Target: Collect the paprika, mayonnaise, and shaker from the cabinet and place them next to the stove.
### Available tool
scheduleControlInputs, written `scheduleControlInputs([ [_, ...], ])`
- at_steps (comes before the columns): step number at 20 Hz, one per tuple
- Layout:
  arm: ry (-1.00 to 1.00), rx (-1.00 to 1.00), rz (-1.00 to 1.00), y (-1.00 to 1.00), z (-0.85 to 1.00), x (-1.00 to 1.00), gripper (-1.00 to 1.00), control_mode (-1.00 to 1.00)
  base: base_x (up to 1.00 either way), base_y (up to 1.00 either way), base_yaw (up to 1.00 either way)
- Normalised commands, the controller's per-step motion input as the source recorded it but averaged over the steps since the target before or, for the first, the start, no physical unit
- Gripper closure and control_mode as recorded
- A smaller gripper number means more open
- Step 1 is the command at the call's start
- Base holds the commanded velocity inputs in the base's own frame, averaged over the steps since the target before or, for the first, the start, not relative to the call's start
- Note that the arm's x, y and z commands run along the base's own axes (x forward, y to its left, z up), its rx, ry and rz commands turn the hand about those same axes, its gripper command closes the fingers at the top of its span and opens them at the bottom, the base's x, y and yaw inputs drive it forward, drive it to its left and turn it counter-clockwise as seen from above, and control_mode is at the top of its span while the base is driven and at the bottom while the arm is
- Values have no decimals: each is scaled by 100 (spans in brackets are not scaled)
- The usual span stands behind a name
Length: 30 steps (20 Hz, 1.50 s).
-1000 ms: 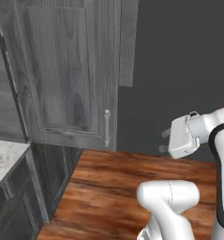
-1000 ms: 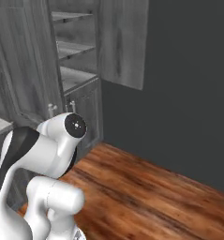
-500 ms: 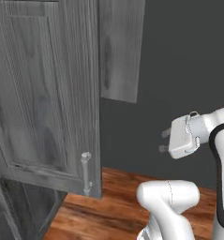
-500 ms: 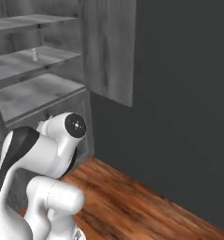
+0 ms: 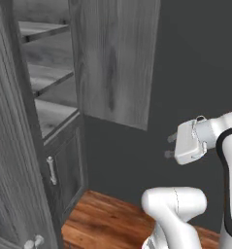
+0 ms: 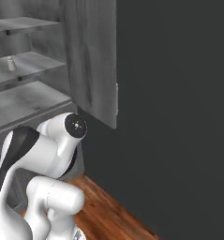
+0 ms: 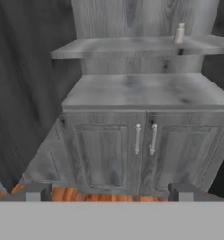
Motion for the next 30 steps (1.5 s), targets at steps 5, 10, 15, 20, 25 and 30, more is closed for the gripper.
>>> scheduleControlInputs([
  [5,0,0,0,0,0,0,-100,100,48,-43,32],
  [10,0,0,0,0,0,0,-100,100,45,-3,41],
  [15,0,0,0,0,0,0,-100,100,45,-2,44],
  [20,0,0,0,0,0,0,-100,100,52,-16,34],
  [25,0,0,0,0,0,0,-100,100,59,-24,34],
  [30,0,0,0,0,0,0,-100,100,56,-8,32],
])
